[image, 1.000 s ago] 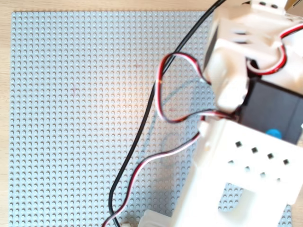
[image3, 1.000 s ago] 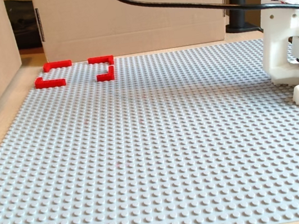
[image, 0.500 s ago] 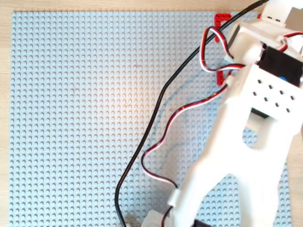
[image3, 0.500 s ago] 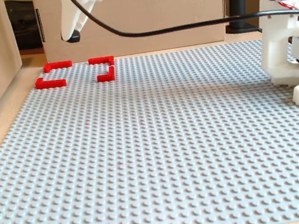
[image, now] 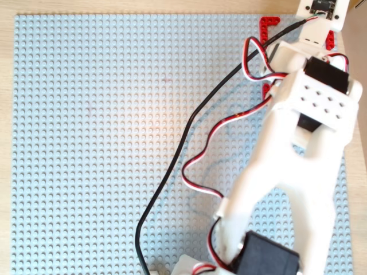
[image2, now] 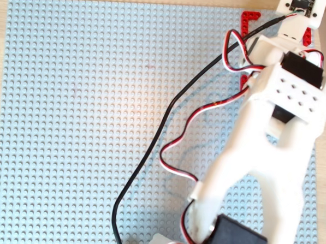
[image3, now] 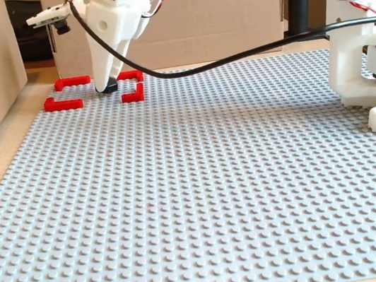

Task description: Grab the Lego and store it in red box

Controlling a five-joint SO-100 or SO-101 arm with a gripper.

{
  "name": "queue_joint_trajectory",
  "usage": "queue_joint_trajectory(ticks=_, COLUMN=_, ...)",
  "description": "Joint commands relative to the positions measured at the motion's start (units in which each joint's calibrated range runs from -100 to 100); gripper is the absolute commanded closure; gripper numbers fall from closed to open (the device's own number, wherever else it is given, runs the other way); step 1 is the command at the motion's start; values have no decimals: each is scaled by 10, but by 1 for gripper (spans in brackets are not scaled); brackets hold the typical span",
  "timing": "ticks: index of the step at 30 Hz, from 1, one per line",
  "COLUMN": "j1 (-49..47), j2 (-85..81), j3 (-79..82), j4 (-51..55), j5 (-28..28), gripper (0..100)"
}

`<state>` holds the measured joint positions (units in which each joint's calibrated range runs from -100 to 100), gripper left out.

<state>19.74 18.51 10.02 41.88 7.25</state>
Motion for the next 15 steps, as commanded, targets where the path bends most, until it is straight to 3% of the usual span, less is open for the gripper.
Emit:
queue_joint_trajectory(ticks=1, j1=2, j2=-1, j3=-23, j4=-7, j5=3, gripper=86)
queue_joint_trajectory(ticks=11, j1=6, j2=-44, j3=-41, j4=1, j5=-2, gripper=83)
queue_joint_trajectory(ticks=15, j1=1, j2=-128, j3=-43, j4=54, j5=-11, gripper=90)
